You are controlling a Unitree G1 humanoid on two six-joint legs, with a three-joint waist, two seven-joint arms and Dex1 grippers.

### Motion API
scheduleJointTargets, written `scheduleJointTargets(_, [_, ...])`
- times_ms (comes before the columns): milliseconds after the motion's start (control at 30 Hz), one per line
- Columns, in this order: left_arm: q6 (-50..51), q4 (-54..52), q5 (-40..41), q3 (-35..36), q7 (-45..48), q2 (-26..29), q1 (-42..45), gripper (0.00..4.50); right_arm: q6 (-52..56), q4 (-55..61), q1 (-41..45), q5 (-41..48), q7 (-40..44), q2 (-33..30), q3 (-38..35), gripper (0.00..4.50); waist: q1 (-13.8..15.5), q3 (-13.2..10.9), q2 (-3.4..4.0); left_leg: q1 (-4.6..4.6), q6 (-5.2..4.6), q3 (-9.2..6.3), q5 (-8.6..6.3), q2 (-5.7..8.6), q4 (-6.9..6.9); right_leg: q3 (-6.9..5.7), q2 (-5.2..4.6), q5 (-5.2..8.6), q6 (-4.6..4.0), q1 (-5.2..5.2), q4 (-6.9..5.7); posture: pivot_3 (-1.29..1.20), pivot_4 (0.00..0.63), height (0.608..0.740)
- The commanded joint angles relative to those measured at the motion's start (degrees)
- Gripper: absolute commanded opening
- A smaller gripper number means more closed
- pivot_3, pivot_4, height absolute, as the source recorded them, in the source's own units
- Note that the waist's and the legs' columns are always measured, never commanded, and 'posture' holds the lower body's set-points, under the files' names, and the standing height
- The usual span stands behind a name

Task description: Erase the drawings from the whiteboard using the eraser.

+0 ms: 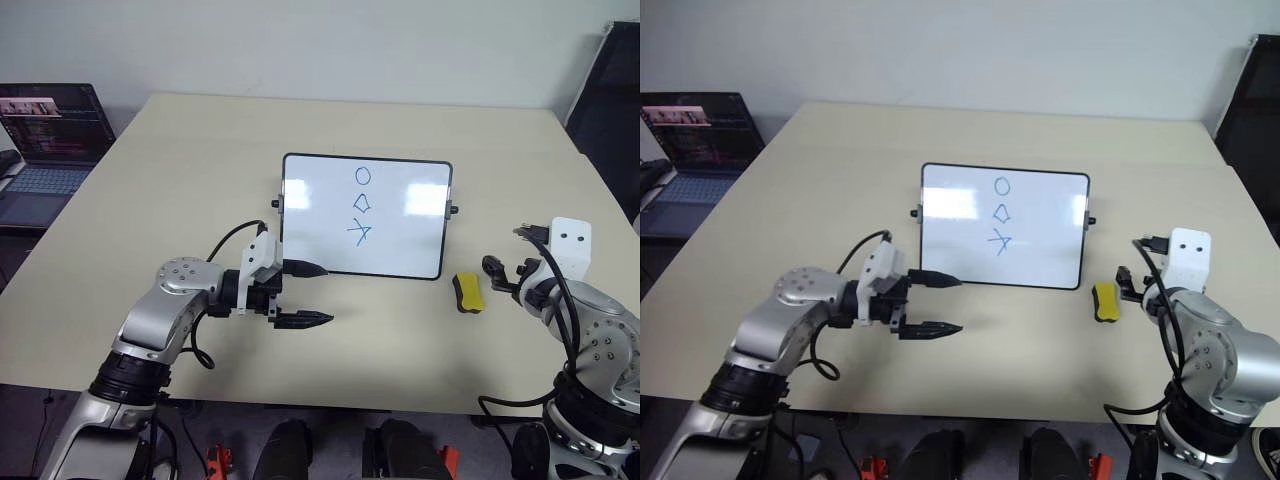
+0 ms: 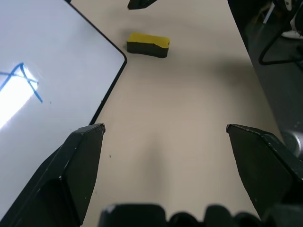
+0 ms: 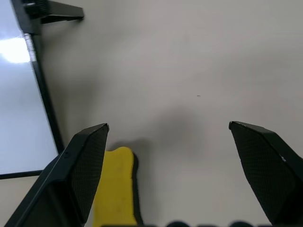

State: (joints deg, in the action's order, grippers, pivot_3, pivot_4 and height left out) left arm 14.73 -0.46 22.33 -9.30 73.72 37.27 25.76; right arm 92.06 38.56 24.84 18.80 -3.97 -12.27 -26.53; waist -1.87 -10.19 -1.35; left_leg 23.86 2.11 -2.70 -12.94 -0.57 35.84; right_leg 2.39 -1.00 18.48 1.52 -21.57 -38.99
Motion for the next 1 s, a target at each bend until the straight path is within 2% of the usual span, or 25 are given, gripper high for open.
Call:
scheduleJointTargets(33, [-2.7, 0.7, -0.6, -0.5, 1.7, -0.9, 1.4, 4.5, 0.4, 1.9, 0.6, 1.4, -1.0, 0.3, 1.0, 4.47, 0.0, 0.0, 0.0, 0.0, 0.0, 0.0, 0.0, 0.0, 0.0, -0.01, 0.0, 0.0, 0.0, 0.0, 0.0, 0.0, 0.15, 0.74])
scheduleJointTargets(667, [-6.4, 3.6, -2.8, -0.3, 1.7, -3.9, 3.7, 4.5, 0.4, 1.5, -5.5, 12.7, -7.9, 0.4, 2.1, 4.47, 0.0, 0.0, 0.0, 0.0, -0.02, -0.08, 0.01, -0.01, 0.12, -0.07, 0.05, 0.0, 0.0, 0.06, -0.08, 0.0, 0.15, 0.74])
scheduleJointTargets(1000, [-6.7, 2.5, -3.0, 0.4, 0.2, -3.4, 2.6, 4.5, 0.4, -1.6, -4.6, 17.4, -12.4, 0.6, 1.7, 4.47, -0.1, 0.0, 0.0, -0.01, -0.02, -0.07, 0.01, 0.0, 0.13, -0.06, 0.07, 0.0, 0.0, 0.06, -0.09, 0.0, 0.15, 0.74])
